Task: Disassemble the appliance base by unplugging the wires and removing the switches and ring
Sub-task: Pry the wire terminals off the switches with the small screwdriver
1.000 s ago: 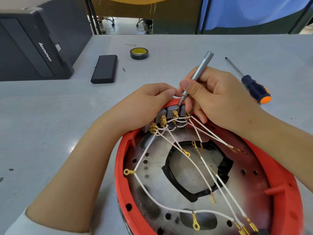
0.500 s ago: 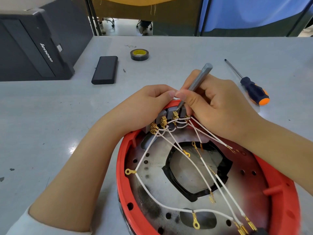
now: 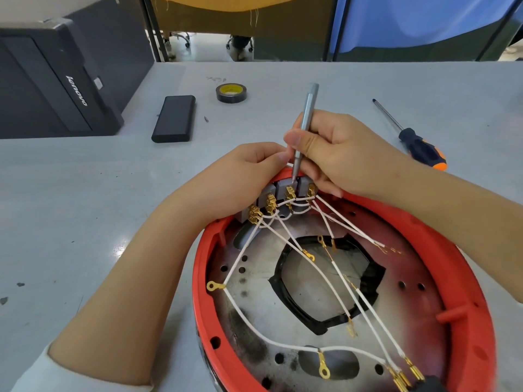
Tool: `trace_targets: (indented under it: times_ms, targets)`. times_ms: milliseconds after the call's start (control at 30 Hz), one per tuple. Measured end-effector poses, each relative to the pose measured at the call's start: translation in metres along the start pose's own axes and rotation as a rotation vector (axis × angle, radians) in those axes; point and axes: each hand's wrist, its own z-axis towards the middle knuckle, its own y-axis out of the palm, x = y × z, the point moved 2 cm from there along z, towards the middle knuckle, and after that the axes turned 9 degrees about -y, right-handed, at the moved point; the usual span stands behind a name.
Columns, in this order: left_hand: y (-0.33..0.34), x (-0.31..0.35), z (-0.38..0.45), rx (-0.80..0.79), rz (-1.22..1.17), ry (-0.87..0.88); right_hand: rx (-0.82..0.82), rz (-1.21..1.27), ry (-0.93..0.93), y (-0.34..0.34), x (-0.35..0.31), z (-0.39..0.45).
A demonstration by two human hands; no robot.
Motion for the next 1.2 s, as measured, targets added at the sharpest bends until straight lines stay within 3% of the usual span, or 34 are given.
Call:
trace_targets:
  times_ms: [433, 700, 833, 1200]
  targets:
    - [0.0, 0.002, 0.0, -0.011, 0.016, -0.017, -0.102, 0.025, 0.122, -0.001, -0.002, 0.01]
    - [-0.001, -0.002, 0.001, 0.012, 0.007, -0.007, 0.177, 0.047, -0.059, -0.001, 0.005, -0.005]
    - [-0.001, -0.002, 0.001, -0.004, 0.0, -0.004, 0.128, -0.057, -0.072, 0.003, 0.003, -0.005]
    - [0.0, 0.001, 0.0, 0.011, -0.008, -0.011, 0.072, -0.014, -0.014, 0.001, 0.003, 0.0]
